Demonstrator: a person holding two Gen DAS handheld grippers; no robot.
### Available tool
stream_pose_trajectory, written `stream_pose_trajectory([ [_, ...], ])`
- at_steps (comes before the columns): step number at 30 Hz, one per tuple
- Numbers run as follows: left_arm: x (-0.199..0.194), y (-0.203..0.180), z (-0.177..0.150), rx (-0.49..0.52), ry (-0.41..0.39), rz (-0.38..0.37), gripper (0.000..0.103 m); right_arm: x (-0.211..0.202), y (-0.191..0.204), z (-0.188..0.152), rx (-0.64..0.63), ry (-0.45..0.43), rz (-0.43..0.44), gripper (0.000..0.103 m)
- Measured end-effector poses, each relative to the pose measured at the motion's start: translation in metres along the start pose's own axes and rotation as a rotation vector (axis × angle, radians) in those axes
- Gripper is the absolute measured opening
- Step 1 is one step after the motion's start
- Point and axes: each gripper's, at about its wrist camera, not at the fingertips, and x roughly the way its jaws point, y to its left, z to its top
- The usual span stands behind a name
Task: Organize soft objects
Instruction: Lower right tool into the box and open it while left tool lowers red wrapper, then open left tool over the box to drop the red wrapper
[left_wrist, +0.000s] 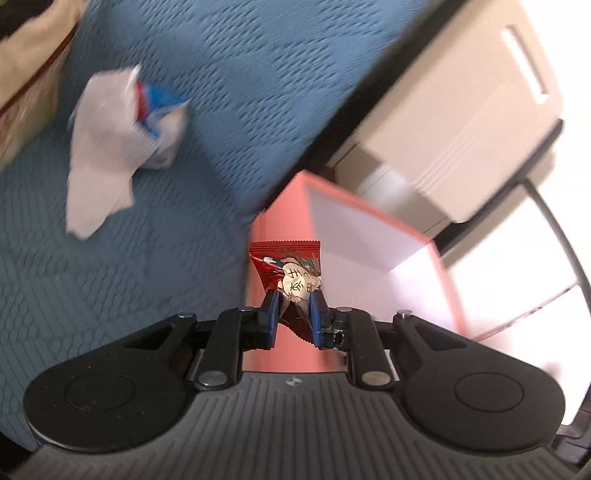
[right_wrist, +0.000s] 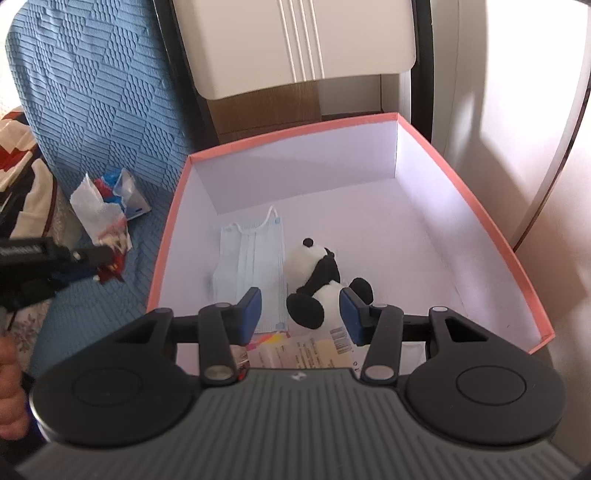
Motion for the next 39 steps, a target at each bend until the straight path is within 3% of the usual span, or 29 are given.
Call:
stream_pose_trajectory([
  [7, -0.005, -0.045, -0.007, 0.105, -0.009, -0.031, 0.021, -0.008, -0.006, 0.001, -0.006, -0.016, -0.017, 0.049],
  [16, 0.022, -0.078, -0.040, 0.215, 0.116, -0.082, 0.022, -0.008, -0.022, -0.006, 0.026, -0.007, -0.038, 0.049],
  [18, 0.028, -0.082, -0.041, 0.231, 0.152, -0.064, 0.024, -0.008, -0.024, -0.007, 0.030, -0.006, -0.041, 0.049],
  [20, 0.028, -0.082, -0.040, 0.235, 0.158, -0.059, 0.036, -0.010, -0.024, -0.007, 0.029, -0.007, -0.044, 0.049],
  [29, -0.012, -0.083, -0.020, 0.283, 0.055, -0.025, 0.039, -0.028, -0.004, 0.003, -0.002, -0.050, -0.026, 0.049],
  [39, -0.081, -0.065, -0.006, 0.359, -0.100, 0.058, 0.039, -0.058, 0.045, 0.003, -0.047, -0.127, 0.069, 0.049],
])
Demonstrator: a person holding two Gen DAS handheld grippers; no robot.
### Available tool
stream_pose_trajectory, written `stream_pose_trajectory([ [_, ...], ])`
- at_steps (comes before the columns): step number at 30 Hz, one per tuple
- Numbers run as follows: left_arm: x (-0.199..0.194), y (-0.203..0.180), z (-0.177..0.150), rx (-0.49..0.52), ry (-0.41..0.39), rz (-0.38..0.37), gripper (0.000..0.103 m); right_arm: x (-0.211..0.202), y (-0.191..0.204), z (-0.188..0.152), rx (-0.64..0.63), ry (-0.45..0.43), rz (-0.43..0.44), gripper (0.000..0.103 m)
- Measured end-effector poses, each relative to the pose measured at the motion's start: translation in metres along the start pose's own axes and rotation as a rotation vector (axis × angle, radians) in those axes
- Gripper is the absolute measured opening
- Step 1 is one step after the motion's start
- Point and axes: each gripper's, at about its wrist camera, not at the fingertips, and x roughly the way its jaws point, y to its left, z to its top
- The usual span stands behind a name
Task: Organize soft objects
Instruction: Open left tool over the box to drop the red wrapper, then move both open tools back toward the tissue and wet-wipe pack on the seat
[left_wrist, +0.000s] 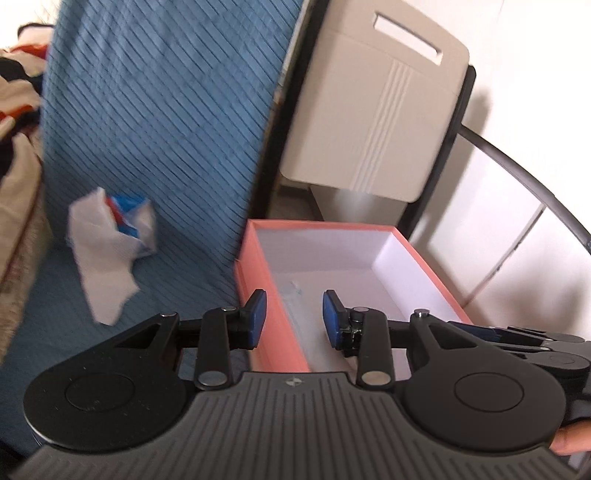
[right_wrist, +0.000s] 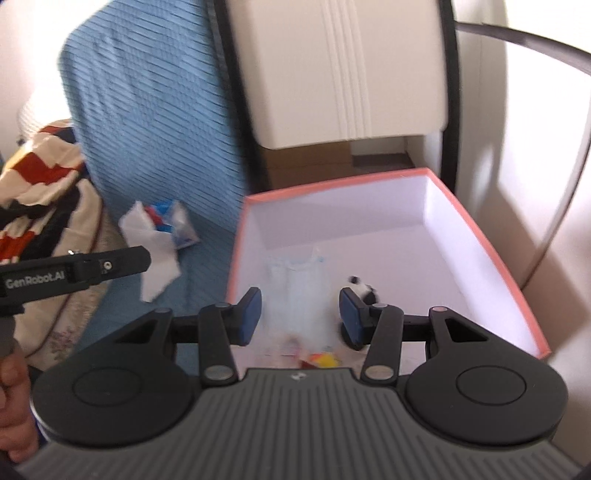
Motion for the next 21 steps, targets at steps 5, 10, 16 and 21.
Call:
stream_pose_trajectory([
  [5, -0.030, 0.021, -0.004, 0.014, -0.048, 0.047, 0.039, -0.008, 0.030, -0.006, -0.023, -0.031, 0.045, 0.049],
  [10, -0.052, 0.043, -0.010, 0.004, -0.080, 0.077, 0.039, -0.011, 0.056, -0.015, -0.049, -0.048, 0.077, 0.049],
  [16, -0.067, 0.064, -0.021, 0.007, -0.112, 0.110, 0.039, -0.009, 0.079, -0.031, -0.065, -0.060, 0.104, 0.049],
  [21, -0.069, 0.083, -0.035, 0.010, -0.105, 0.162, 0.039, 0.003, 0.094, -0.049, -0.097, -0.055, 0.116, 0.049],
])
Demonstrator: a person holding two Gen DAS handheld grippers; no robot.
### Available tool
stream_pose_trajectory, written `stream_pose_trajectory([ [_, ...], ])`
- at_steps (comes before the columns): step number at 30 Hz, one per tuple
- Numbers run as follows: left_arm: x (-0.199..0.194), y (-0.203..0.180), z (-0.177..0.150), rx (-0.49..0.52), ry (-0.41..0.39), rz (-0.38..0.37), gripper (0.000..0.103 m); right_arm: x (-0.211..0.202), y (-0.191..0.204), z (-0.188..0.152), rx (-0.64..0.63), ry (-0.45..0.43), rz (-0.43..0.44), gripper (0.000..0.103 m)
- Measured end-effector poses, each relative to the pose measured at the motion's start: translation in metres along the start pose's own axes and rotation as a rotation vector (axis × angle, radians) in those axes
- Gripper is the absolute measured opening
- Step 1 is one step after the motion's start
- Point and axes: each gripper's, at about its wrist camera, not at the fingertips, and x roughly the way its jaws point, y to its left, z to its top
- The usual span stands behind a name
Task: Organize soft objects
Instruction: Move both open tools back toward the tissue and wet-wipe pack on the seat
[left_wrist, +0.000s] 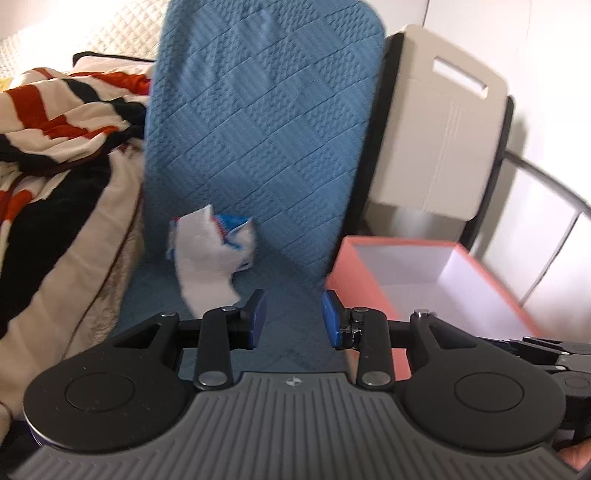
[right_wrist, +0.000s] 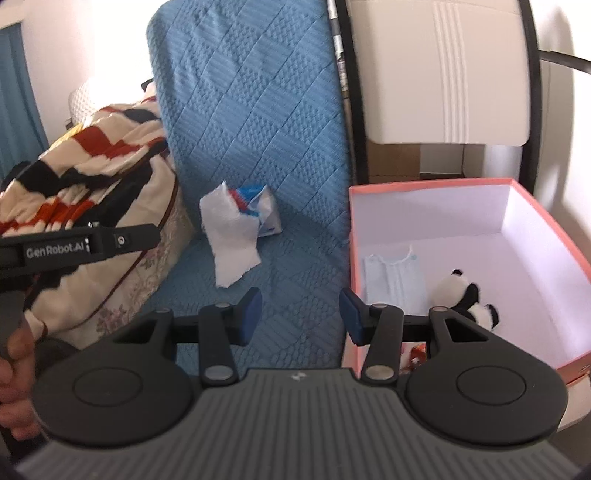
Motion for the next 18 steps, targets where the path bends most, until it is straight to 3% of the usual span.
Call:
stream_pose_trajectory([
  [8, 0.003, 0.030, -0.018, -0.007, 0.024, 0.036, 0.039, 0.021, 0.020, -0.031, -0.016, 0.036, 0.025, 0.049],
  [15, 0.006, 0.050, -0.020, -0.027, 0.022, 0.056, 0.039, 0.034, 0.032, -0.033, 0.005, 0.032, 0.030, 0.049],
  [18, 0.016, 0.058, -0.022, -0.031, 0.019, 0.052, 0.051, 0.041, 0.034, -0.031, 0.011, 0.018, 0.032, 0.049],
])
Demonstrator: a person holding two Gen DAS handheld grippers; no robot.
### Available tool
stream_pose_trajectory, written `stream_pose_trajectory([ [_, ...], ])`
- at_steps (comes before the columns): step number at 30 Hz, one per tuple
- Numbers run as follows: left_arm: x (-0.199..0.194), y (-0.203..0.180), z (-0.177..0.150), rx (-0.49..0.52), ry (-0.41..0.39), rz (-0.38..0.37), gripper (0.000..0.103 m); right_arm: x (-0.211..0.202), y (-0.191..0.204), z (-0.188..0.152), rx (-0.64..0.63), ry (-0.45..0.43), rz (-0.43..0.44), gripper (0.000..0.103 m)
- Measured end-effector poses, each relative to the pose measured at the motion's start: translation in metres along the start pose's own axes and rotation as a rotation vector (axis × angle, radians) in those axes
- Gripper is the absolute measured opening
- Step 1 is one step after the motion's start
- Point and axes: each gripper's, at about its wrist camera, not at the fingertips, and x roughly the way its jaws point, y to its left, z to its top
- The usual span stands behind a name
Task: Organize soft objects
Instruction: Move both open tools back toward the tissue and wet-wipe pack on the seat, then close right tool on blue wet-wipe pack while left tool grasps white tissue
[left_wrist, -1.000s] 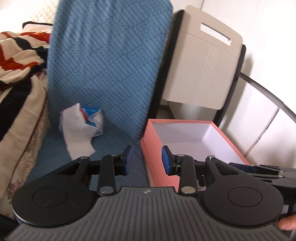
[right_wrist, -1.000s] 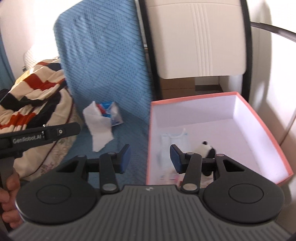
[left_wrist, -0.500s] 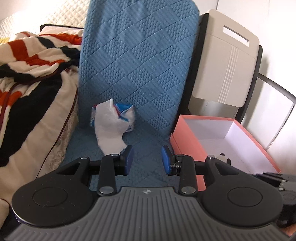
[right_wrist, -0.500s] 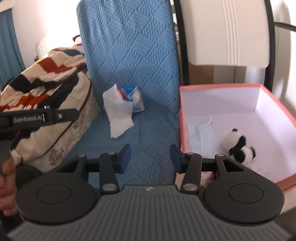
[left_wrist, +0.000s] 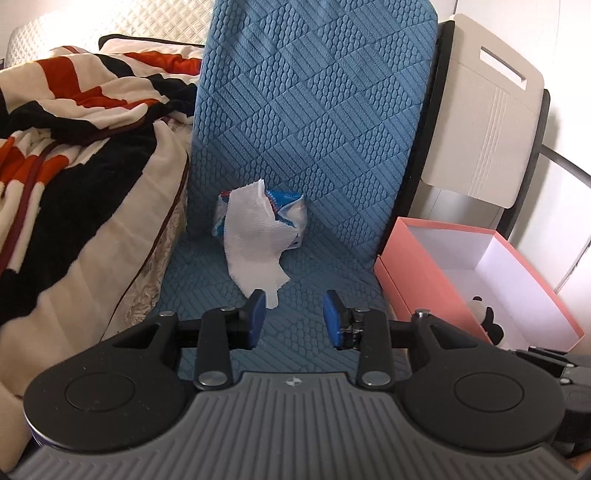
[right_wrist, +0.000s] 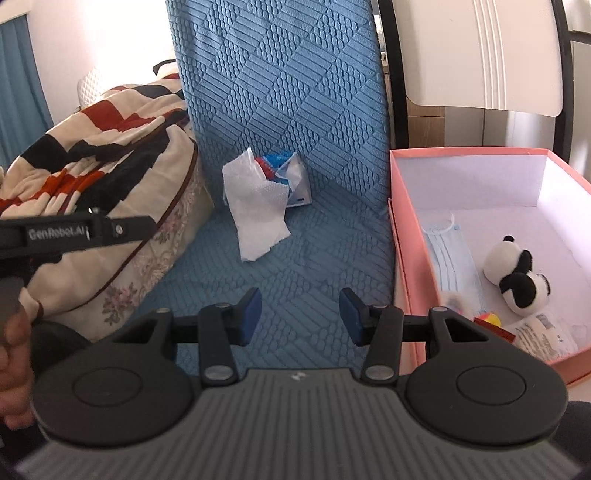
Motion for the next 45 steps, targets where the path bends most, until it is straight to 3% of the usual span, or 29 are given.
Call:
stream_pose_trajectory([
  [5, 0.028, 0.011, -0.004, 0.018, -0.008, 0.033, 0.059, 0.017, 0.003, 0.008, 0.003, -0.033, 0.002, 0.049],
  [16, 0.107, 0.047, -0.009, -0.056, 0.081, 0.027, 0.059, 0.064, -0.001, 0.042, -0.016, -0.098, 0.047, 0.049],
  [30, 0.197, 0.084, 0.003, -0.189, 0.187, 0.022, 0.059, 0.149, -0.032, 0.080, 0.144, -0.034, 0.099, 0.049],
  [39, 0.233, 0.097, 0.013, -0.220, 0.207, 0.015, 0.060, 0.208, -0.047, 0.104, 0.203, -0.001, 0.147, 0.051],
  [41, 0.239, 0.099, 0.016, -0.223, 0.209, 0.013, 0.067, 0.220, -0.049, 0.108, 0.229, 0.011, 0.162, 0.051],
  [43, 0.244, 0.101, 0.019, -0.225, 0.203, 0.020, 0.069, 0.229, -0.051, 0.111, 0.250, 0.021, 0.174, 0.051],
  [45, 0.249, 0.101, 0.023, -0.222, 0.202, 0.017, 0.069, 0.240, -0.052, 0.114, 0.267, 0.026, 0.176, 0.060],
])
